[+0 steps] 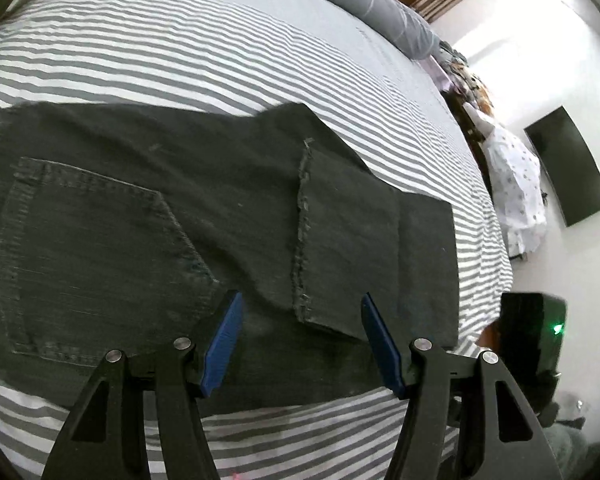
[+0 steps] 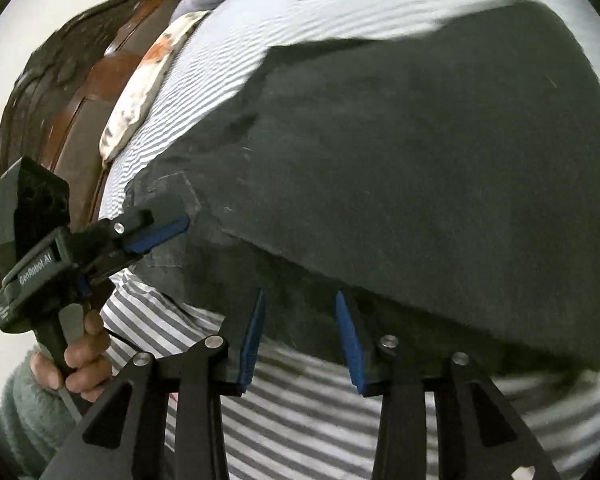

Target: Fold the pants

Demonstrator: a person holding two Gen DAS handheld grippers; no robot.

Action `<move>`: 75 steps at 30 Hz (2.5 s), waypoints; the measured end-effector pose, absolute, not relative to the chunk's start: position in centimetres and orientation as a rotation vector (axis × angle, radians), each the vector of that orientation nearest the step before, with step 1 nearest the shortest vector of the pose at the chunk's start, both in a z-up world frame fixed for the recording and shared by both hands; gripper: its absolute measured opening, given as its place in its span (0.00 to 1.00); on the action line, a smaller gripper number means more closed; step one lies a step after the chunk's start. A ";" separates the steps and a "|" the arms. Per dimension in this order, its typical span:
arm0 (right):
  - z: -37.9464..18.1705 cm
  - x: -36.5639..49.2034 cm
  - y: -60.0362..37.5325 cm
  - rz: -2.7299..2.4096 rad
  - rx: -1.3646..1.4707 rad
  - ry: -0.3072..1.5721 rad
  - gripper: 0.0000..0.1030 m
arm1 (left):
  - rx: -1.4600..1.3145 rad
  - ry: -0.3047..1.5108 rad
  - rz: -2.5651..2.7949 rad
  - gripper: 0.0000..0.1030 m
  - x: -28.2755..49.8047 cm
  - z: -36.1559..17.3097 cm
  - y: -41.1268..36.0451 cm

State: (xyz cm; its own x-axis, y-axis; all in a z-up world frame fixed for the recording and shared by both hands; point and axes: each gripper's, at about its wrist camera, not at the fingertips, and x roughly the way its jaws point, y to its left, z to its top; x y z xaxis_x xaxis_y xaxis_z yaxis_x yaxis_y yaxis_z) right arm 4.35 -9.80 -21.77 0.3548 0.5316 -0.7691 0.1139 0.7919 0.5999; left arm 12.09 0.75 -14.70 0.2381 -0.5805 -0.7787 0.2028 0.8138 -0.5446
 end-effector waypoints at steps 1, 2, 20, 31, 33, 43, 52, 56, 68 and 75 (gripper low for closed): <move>-22.2 3.8 -10.3 0.280 0.650 1.201 0.35 | -0.362 1.230 -0.555 0.60 12.2 -14.9 0.5; -22.5 3.3 -11.0 0.265 0.669 1.205 0.35 | -0.359 1.240 -0.553 0.60 12.3 -15.1 0.1; -24.0 -1.0 -22.6 -0.003 1.045 1.146 0.51 | -0.247 1.304 -0.458 0.42 12.4 -17.2 -3.8; -23.3 -0.6 -22.5 -0.128 0.915 1.195 0.13 | -0.164 1.269 -0.364 0.07 11.5 -16.3 -4.8; -22.8 -0.5 -22.2 -0.133 0.850 1.194 0.09 | -0.159 1.263 -0.371 0.05 11.2 -15.9 -5.0; -21.7 -0.6 -22.2 -0.201 0.659 1.237 0.06 | -0.191 1.302 -0.394 0.05 9.3 -16.8 -5.3; -22.7 0.3 -21.3 -0.214 0.585 1.288 0.09 | -0.111 1.286 -0.378 0.08 8.8 -17.7 -6.2; -22.8 0.5 -21.0 -0.211 0.584 1.286 0.10 | -0.070 1.276 -0.370 0.10 8.7 -17.9 -7.0; -20.7 -0.4 -20.9 -0.153 0.582 1.304 0.29 | 0.006 1.206 -0.354 0.14 8.0 -16.1 -7.8; -16.8 -1.3 -19.1 -0.075 0.492 1.276 0.30 | -0.015 1.006 -0.386 0.16 6.9 -12.9 -7.5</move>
